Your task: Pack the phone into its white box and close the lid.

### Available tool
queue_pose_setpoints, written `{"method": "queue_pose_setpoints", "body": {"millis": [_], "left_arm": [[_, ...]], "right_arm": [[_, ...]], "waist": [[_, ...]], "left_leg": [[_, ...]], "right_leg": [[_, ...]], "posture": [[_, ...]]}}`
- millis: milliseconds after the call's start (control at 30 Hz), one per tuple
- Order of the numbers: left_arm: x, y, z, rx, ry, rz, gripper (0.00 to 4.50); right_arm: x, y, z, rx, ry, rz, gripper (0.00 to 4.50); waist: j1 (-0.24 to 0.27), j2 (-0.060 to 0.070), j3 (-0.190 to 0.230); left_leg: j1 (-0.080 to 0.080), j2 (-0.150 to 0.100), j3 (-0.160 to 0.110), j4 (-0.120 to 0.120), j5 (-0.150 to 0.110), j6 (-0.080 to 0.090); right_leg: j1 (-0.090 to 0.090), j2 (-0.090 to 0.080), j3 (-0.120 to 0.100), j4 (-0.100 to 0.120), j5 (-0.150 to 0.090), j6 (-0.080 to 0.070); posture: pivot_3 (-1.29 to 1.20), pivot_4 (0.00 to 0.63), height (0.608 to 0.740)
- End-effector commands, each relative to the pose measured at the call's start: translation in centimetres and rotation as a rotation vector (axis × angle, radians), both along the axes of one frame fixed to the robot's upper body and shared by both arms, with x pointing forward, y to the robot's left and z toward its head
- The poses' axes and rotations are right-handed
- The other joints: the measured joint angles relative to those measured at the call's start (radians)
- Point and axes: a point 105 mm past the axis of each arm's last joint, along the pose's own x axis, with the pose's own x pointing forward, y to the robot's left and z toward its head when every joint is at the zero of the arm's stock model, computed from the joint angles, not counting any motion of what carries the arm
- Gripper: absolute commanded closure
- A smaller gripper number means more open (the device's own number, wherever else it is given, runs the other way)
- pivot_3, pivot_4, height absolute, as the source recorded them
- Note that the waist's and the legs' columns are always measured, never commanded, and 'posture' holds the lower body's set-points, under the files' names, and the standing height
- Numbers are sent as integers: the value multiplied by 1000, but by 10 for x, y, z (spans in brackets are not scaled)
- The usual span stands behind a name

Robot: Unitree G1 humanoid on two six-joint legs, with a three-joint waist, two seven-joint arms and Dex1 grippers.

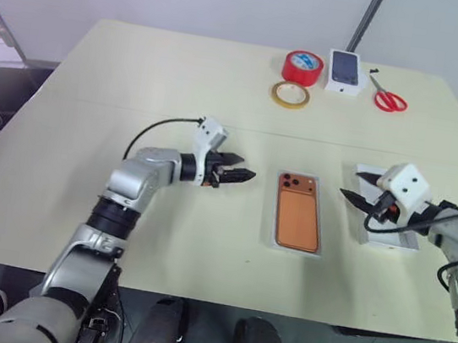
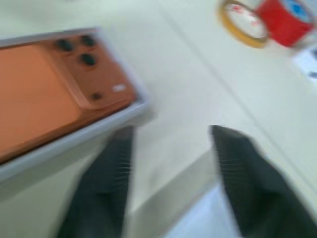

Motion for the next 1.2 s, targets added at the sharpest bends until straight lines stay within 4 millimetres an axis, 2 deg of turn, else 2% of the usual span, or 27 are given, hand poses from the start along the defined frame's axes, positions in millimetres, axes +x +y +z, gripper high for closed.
{"method": "queue_pose_setpoints", "body": {"millis": [33, 167, 300, 467, 533, 700, 833, 967, 1200], "left_arm": [[-9, 18, 17, -1, -156, -63, 0], [-20, 38, 18, 13, -244, -115, 0], [-31, 55, 15, 35, -326, -143, 0], [-44, 63, 11, 44, -370, -187, 0], [-49, 63, 11, 10, -358, -212, 0], [-52, 61, 9, 14, -381, -202, 0], [-59, 60, 7, 19, -371, -214, 0], [-66, 53, 16, -4, -386, -223, 0], [-72, 48, 18, -31, -382, -196, 0]], "right_arm": [[5, -8, 12, 49, -35, -107, 149], [2, -8, 2, 13, -18, -203, 64], [-16, -1, -8, 131, 135, -264, 64], [-32, -8, -23, 126, 314, -381, 64], [-33, -7, -25, 142, 369, -413, 64], [-22, -7, -11, 200, 395, -469, 64], [-21, -1, -11, 366, 614, -537, 64], [-15, 4, -1, 316, 656, -509, 64], [-22, 6, -13, 263, 778, -516, 64]], "waist": [[0, 0, 0], [1, 1, 0], [0, 1, 0], [0, 1, 0], [0, 1, 0], [-6, 2, 0], [-14, 2, 0], [-20, 3, 1], [-25, 3, 1]], "left_leg": [[0, 0, 0, 0, 0, 0], [0, 0, 0, -1, 0, 1], [-1, 0, 0, -1, -2, 4], [-1, 1, 0, -1, -3, 5], [-1, 1, 0, -1, -3, 5], [-2, 1, 0, -2, -3, 5], [-2, 1, 0, -3, -3, 5], [-3, 1, 0, -2, -3, 6], [-5, 1, 0, -2, -4, 6]], "right_leg": [[0, 0, 0, 0, 0, 0], [-1, -1, 0, 0, 0, 0], [-2, -1, 0, 0, 0, 0], [-2, -2, 0, 0, 0, -1], [-2, -2, 0, 0, -1, -2], [-3, -2, 1, 0, -1, -2], [-4, -2, 1, -1, 0, -1], [-4, -2, 1, -1, 0, -1], [-6, -2, 1, -1, 0, -1]], "posture": [[0, 150, 728], [0, 150, 728], [0, 150, 728], [0, 150, 728], [0, 150, 728], [0, 150, 728], [0, 150, 728], [0, 150, 728], [0, 150, 728]]}}
